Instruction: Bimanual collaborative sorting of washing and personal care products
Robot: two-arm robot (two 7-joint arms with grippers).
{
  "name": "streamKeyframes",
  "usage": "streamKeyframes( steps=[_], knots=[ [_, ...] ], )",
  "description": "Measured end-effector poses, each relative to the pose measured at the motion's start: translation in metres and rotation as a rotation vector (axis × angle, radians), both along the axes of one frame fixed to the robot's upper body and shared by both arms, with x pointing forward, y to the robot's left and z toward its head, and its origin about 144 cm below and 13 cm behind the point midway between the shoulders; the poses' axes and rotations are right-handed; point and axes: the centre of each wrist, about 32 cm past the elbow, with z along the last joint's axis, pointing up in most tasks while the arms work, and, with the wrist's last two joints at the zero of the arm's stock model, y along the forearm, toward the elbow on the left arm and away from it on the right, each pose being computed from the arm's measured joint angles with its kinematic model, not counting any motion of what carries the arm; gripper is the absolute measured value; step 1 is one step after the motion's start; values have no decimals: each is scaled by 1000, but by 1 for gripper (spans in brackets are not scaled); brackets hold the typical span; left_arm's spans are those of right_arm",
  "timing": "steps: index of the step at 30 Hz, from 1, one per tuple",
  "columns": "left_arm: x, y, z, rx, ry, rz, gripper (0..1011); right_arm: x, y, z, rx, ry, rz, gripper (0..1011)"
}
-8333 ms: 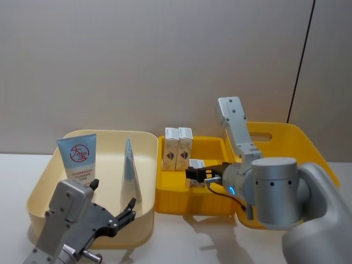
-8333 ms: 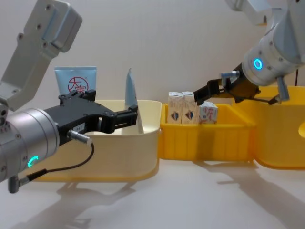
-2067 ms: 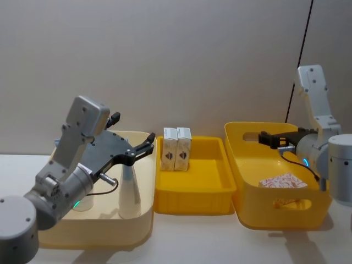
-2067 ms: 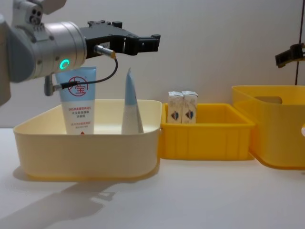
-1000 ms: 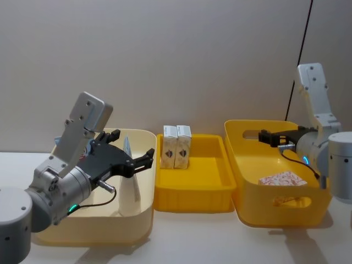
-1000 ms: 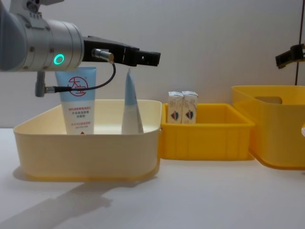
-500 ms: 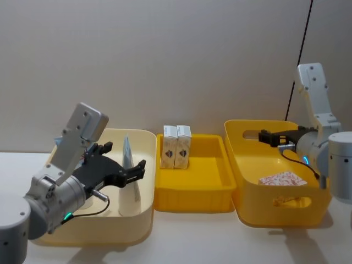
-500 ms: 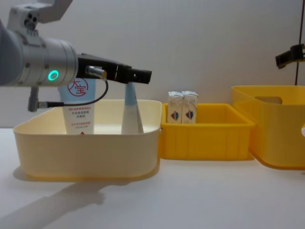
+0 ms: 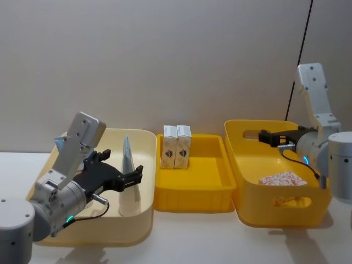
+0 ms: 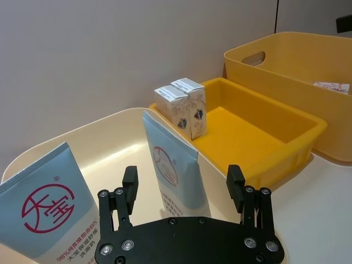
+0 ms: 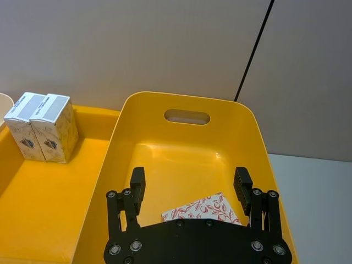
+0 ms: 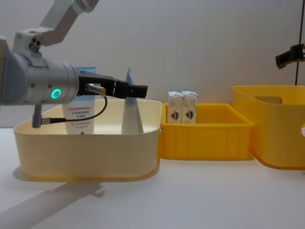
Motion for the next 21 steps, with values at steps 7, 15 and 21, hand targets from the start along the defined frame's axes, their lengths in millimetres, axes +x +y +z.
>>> streamKeyframes(
  steps=[7, 15, 21],
  knots=[
    [10, 1, -9, -1, 14, 3, 1003, 0, 0, 0, 0, 0, 0, 1001],
    [21, 1, -16, 7, 25, 1, 1003, 0, 0, 0, 0, 0, 0, 1001],
    [27, 0, -20, 21, 23, 4, 1003, 0, 0, 0, 0, 0, 0, 1001]
  ],
)
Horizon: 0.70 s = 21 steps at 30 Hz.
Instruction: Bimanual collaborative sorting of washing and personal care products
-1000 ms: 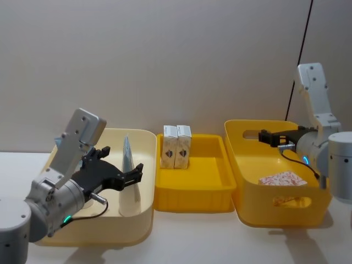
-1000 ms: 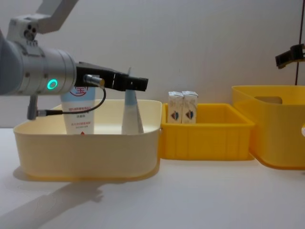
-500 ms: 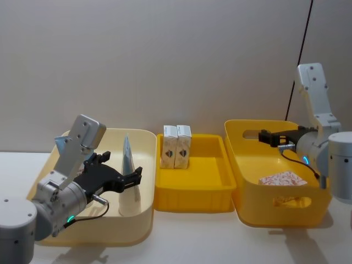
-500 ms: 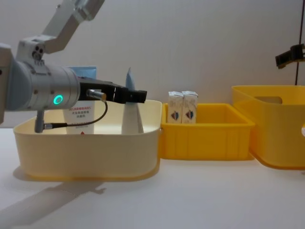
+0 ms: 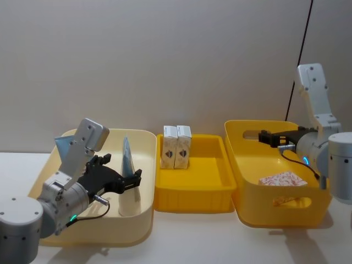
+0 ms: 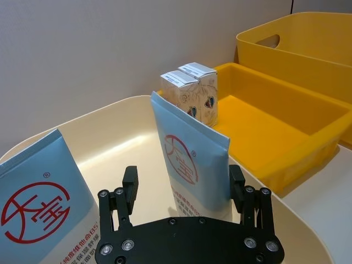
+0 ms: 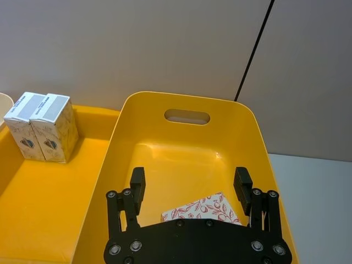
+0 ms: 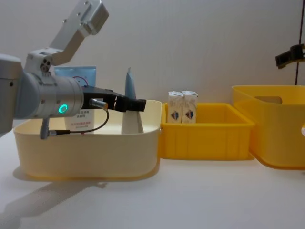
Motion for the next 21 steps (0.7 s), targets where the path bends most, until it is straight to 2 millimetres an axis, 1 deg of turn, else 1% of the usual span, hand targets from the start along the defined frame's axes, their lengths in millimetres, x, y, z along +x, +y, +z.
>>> streamKeyframes(
  steps=[7, 8, 9, 10, 11, 13, 15, 17, 18, 19, 20, 21],
  knots=[
    [6, -1, -3, 14, -8, 5, 997, 0, 0, 0, 0, 0, 0, 1001],
    [6, -1, -3, 15, -8, 6, 988, 0, 0, 0, 0, 0, 0, 1001],
    [7, -1, -3, 16, -9, 6, 955, 0, 0, 0, 0, 0, 0, 1001],
    [7, -1, -4, 16, -9, 6, 955, 0, 0, 0, 0, 0, 0, 1001],
    [8, -1, -4, 18, -10, 7, 927, 0, 0, 0, 0, 0, 0, 1001],
    [8, -1, -5, 20, -11, 8, 906, 0, 0, 0, 0, 0, 0, 1001],
    [9, -1, -5, 21, -12, 8, 835, 0, 0, 0, 0, 0, 0, 1001],
    [9, -1, -5, 23, -12, 9, 785, 0, 0, 0, 0, 0, 0, 1001],
    [10, -1, -5, 23, -13, 9, 736, 0, 0, 0, 0, 0, 0, 1001],
    [10, -1, -5, 24, -13, 9, 718, 0, 0, 0, 0, 0, 0, 1001],
    [10, -1, -5, 24, -13, 9, 658, 0, 0, 0, 0, 0, 0, 1001],
    [10, -1, -6, 25, -13, 10, 646, 0, 0, 0, 0, 0, 0, 1001]
  ],
)
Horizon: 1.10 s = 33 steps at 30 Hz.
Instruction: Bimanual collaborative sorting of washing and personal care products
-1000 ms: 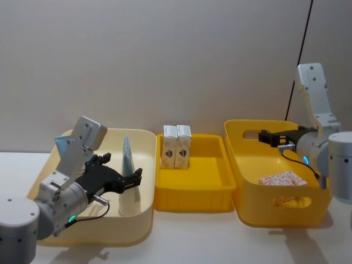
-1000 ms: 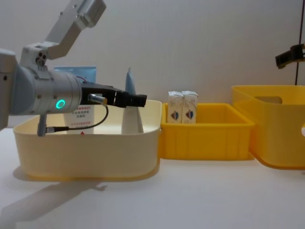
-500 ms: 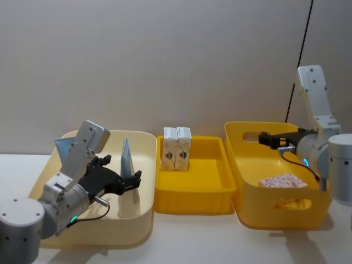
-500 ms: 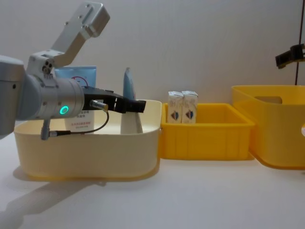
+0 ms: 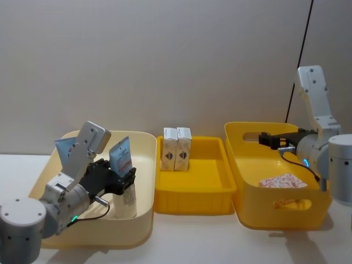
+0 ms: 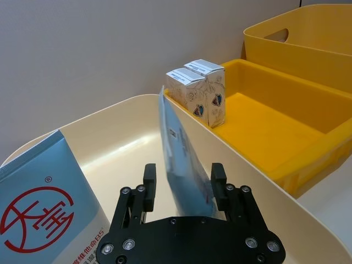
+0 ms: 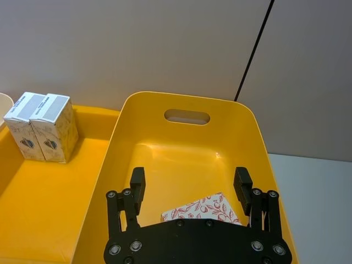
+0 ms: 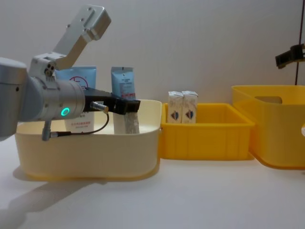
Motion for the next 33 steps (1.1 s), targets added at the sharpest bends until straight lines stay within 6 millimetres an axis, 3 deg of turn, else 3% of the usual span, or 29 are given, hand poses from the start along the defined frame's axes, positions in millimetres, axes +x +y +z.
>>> streamKeyframes(
  steps=[9, 33],
  knots=[
    [1, 0, -1, 3, -1, 1, 378, 0, 0, 0, 0, 0, 0, 1001],
    [2, -1, 4, 11, -19, -2, 267, 0, 0, 0, 0, 0, 0, 1001]
  ],
)
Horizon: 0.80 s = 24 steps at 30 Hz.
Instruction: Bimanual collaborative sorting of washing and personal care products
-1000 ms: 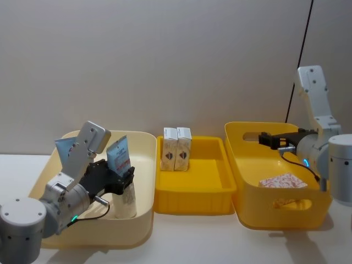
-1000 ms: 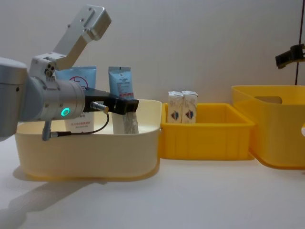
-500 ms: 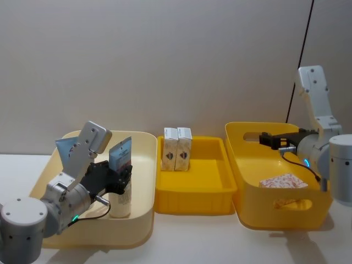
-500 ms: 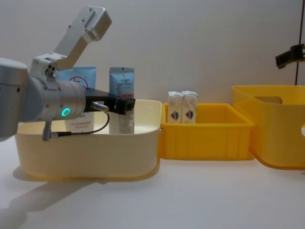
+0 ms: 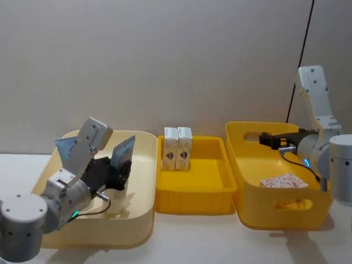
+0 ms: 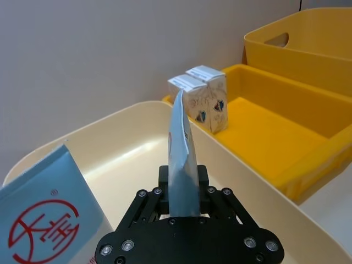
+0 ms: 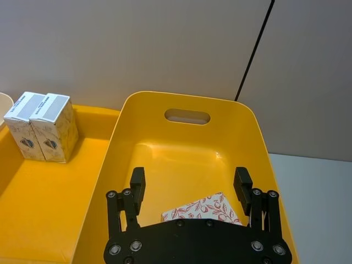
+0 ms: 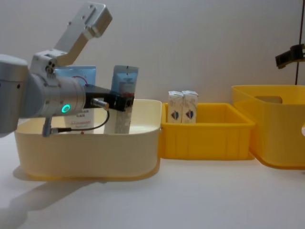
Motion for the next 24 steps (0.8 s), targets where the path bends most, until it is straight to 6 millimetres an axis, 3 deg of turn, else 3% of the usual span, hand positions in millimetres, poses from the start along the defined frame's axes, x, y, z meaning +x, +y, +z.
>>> streamKeyframes(
  steps=[24],
  knots=[
    [5, -4, 65, -90, -154, -97, 266, 0, 0, 0, 0, 0, 1, 1001]
  ],
)
